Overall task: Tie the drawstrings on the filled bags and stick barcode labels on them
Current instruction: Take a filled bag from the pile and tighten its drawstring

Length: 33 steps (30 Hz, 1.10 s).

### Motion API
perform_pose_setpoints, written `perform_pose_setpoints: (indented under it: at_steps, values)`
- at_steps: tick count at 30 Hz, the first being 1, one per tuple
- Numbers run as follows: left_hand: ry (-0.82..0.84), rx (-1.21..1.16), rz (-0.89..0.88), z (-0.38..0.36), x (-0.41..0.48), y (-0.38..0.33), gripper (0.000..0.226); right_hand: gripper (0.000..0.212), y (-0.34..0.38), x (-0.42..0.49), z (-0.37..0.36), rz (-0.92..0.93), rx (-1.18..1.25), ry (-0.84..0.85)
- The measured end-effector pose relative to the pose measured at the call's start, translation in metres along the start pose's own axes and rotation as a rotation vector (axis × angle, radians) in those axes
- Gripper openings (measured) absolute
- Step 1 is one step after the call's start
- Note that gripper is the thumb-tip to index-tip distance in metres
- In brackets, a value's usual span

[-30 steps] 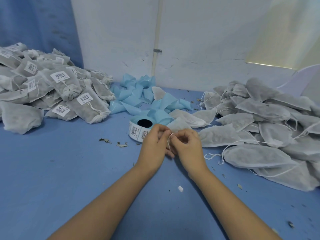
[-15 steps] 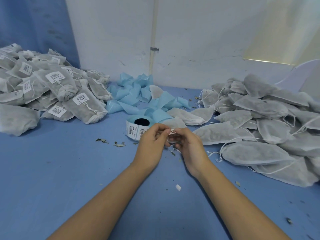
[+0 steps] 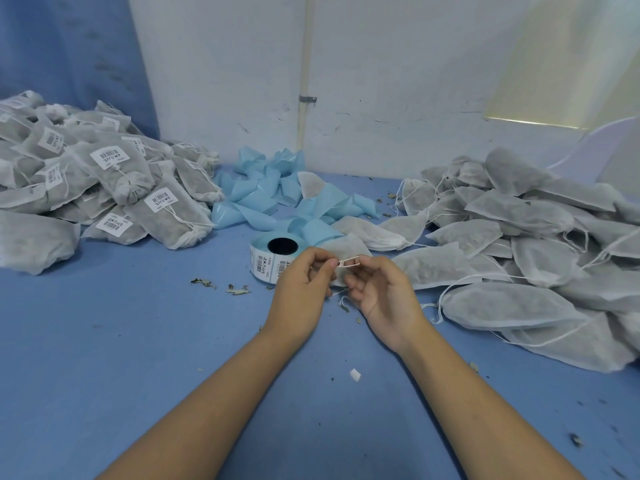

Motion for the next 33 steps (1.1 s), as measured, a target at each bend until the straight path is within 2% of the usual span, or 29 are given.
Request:
perform_pose_setpoints:
  at_steps: [2, 13, 16, 18, 20, 23, 25, 28, 31, 33]
  values:
    - [-0.005, 0.007, 0.008, 0.0, 0.001, 0.002, 0.017, 0.006, 0.0, 0.001, 0.001, -0.011, 0.037, -0.002]
    - [-0.031, 0.121, 0.028, 0.002, 0.001, 0.004, 0.019, 0.009, -0.003, 0.004, 0.013, -0.057, 0.267, -0.071]
    - [-0.005, 0.409, -0.108, 0.001, -0.002, -0.004, 0.012, 0.008, -0.003, 0.003, 0.009, -0.083, 0.282, -0.029]
    - [0.042, 0.625, -0.301, -0.005, -0.007, -0.017, 0.029, 0.008, -0.002, 0.001, 0.005, -0.112, 0.32, 0.013]
    - [0.115, 0.683, -0.473, -0.013, -0.013, -0.028, 0.052, 0.008, -0.001, -0.001, -0.001, -0.128, 0.353, 0.056]
    - [0.066, 0.764, -0.536, -0.009, -0.009, -0.03, 0.064, 0.019, 0.002, -0.006, -0.012, -0.126, 0.369, 0.14]
    - [0.028, 0.806, -0.512, -0.004, -0.004, -0.027, 0.052, 0.033, 0.002, -0.009, -0.017, -0.128, 0.357, 0.181]
    - [-0.006, 0.833, -0.582, -0.001, -0.001, -0.035, 0.021, 0.036, 0.002, -0.012, -0.023, -0.141, 0.34, 0.227]
    - [-0.056, 0.801, -0.711, -0.001, -0.006, -0.047, 0.016, 0.036, 0.004, -0.014, -0.025, -0.155, 0.356, 0.257]
    - [-0.082, 0.686, -0.673, 0.002, -0.005, -0.051, 0.018, 0.036, 0.005, -0.015, -0.025, -0.151, 0.357, 0.268]
Point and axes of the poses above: each hand's wrist, its own x-axis towards the middle knuckle, its own z-axis out of the back of the hand, y = z × x, the point moved 9 cm from there along x, towards the middle knuckle, and after that the axes turned 8 degrees about -y, right-handed, at the moved point
